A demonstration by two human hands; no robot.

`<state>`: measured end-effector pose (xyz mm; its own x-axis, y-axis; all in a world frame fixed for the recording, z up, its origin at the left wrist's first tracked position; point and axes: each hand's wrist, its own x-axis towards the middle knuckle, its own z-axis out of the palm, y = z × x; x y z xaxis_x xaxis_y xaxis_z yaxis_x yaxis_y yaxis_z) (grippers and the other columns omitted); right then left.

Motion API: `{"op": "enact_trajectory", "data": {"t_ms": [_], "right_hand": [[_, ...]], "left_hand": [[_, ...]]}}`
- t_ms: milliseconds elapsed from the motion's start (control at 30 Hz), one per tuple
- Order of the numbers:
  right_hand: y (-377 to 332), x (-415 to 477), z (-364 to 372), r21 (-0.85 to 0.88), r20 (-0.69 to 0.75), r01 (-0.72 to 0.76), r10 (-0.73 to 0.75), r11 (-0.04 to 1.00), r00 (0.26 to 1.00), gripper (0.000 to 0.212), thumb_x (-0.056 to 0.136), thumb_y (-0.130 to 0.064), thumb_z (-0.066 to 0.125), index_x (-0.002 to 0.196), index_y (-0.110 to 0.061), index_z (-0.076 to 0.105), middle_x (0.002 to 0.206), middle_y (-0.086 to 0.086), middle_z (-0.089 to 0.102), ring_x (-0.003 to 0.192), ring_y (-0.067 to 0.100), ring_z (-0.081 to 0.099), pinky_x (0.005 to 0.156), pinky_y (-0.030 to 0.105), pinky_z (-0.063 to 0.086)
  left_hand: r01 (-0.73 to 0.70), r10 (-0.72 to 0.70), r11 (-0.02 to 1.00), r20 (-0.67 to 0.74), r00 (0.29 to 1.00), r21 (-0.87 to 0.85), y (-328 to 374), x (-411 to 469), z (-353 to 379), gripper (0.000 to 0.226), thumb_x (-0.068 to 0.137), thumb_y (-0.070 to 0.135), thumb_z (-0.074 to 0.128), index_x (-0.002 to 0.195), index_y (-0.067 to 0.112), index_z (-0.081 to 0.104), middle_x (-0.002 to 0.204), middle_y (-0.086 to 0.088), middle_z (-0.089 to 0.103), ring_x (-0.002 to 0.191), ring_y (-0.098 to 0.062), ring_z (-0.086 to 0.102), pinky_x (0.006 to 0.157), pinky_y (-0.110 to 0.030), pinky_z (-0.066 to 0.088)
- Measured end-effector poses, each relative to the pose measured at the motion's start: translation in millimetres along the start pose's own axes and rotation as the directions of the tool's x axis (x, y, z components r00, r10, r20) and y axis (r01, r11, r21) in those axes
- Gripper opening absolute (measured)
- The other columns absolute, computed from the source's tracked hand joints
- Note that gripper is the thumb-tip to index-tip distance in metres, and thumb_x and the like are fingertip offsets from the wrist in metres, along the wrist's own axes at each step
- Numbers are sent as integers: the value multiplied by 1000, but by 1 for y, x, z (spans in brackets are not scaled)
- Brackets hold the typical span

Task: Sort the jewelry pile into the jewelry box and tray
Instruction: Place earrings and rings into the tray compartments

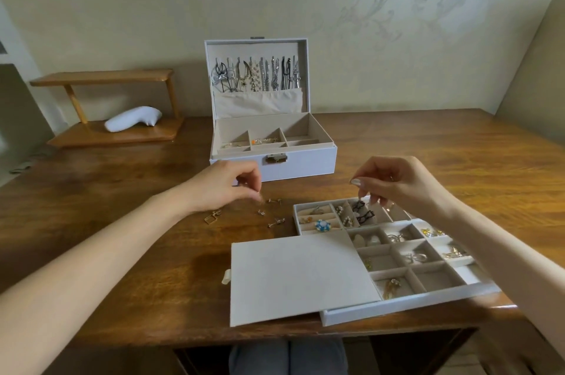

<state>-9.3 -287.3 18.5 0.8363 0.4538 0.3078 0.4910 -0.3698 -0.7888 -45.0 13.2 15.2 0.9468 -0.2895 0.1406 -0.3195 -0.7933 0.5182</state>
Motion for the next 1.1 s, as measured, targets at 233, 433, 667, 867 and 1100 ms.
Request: {"op": "enact_trajectory", "data": {"t_ms": [233,433,667,867,1100], "right_hand": [[-14,0,7,185,50,52,-62,981,997,21,78,3,71,96,-6,67,81,11,67,67,17,62,64,28,55],[-10,-12,-8,331,-30,32,-23,943,999,28,67,-4,75,94,1,65,80,12,70,67,17,65,66,24,55],[2,-24,-25,367,-116,-16,63,930,991,22,65,-7,74,85,0,69,69,10,70,59,19,66,63,27,57],[3,-26,-24,423,-114,-54,112,905,987,24,68,-10,73,86,4,66,84,22,72,70,25,68,69,37,57],[-3,-23,-23,460,-109,-88,154,884,982,26,61,-12,73,86,-5,71,82,18,72,69,23,66,67,26,58]], "left_hand": [[-48,33,862,-38,999,-505,82,32,24,12,80,4,70,90,7,63,80,1,67,72,-1,62,71,-13,49],[126,-103,707,75,992,-696,114,58,48,12,77,15,72,85,11,63,59,9,63,54,1,57,53,-13,41],[202,-110,655,172,979,-728,126,65,57,21,76,1,71,88,16,63,64,10,67,64,0,62,67,-19,46],[40,-54,774,-4,999,-632,133,62,61,28,77,-8,68,94,14,60,79,4,61,64,4,59,62,-11,49],[-72,25,825,-90,996,-561,132,56,59,30,79,-3,69,103,11,59,83,1,63,75,-4,60,75,-17,50]]}}
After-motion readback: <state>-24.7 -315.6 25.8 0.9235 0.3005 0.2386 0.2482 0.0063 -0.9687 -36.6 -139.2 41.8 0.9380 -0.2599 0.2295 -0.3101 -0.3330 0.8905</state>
